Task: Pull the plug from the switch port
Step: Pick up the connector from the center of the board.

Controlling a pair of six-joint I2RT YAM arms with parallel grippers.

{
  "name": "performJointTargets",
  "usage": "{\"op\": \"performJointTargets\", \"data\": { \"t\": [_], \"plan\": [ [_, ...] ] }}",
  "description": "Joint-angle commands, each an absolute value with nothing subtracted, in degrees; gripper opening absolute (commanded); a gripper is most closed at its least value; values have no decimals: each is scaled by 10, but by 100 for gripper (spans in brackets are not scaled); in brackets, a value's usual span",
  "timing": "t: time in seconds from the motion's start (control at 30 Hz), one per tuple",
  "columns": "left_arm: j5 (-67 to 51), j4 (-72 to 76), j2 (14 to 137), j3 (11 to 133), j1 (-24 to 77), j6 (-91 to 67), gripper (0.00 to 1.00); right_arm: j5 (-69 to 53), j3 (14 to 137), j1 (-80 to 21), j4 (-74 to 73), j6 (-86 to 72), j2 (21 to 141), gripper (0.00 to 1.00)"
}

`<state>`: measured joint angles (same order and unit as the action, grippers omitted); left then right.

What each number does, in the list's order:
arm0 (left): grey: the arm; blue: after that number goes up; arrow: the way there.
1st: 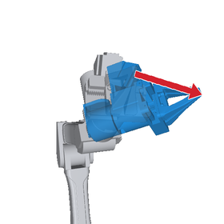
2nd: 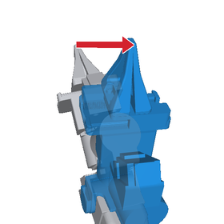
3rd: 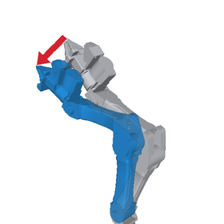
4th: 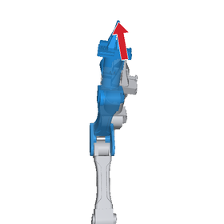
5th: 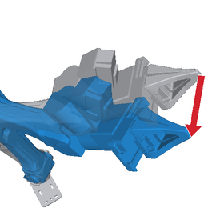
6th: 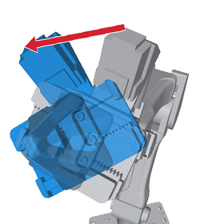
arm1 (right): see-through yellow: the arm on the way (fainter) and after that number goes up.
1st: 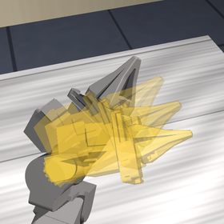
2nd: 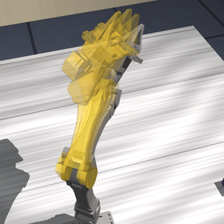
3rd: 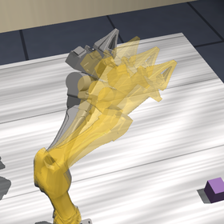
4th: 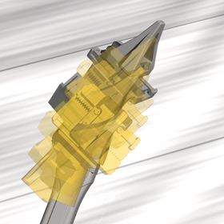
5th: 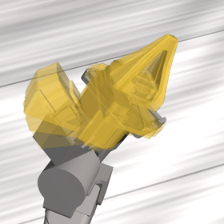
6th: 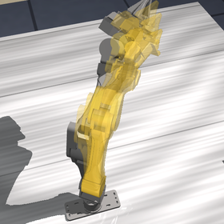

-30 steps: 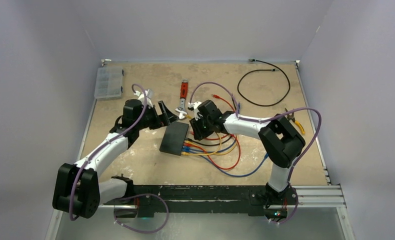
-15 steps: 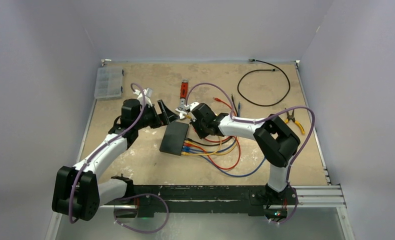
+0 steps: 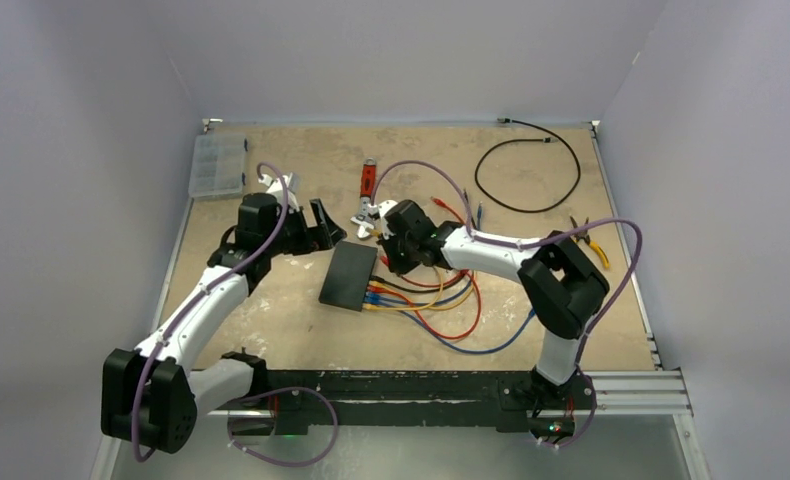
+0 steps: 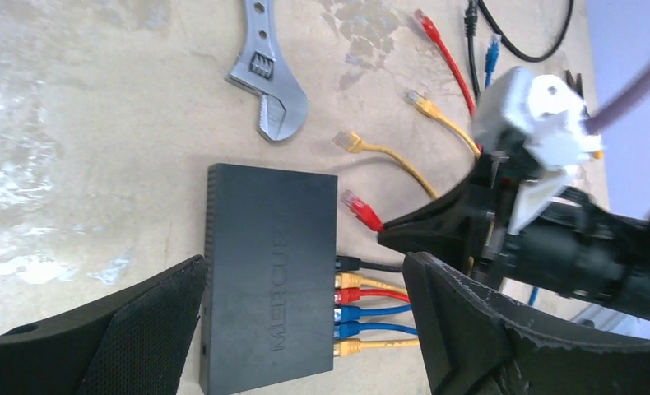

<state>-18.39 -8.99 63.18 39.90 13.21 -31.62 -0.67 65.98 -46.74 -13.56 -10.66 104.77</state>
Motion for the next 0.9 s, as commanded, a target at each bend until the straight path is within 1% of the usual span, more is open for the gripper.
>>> {"op": "performJointTargets", "data": {
  "t": [0.0,0.33,0.5,0.67,0.87],
  "plan": [
    [-131,-150,620,445,128,-245,90,-69,708,-448,-130,-127,977,0],
    [-82,-210,649,498,128,-170,89,-279,730,-360,-71,-160,882,0],
    [-55,-230,672,526,128,-132,89,-371,739,-336,-9,-183,846,0],
    [-36,-232,689,528,128,-108,89,-442,762,-320,39,-217,832,0],
    [-15,-230,708,511,128,-111,89,-539,770,-300,132,-293,823,0]
  ]
}}
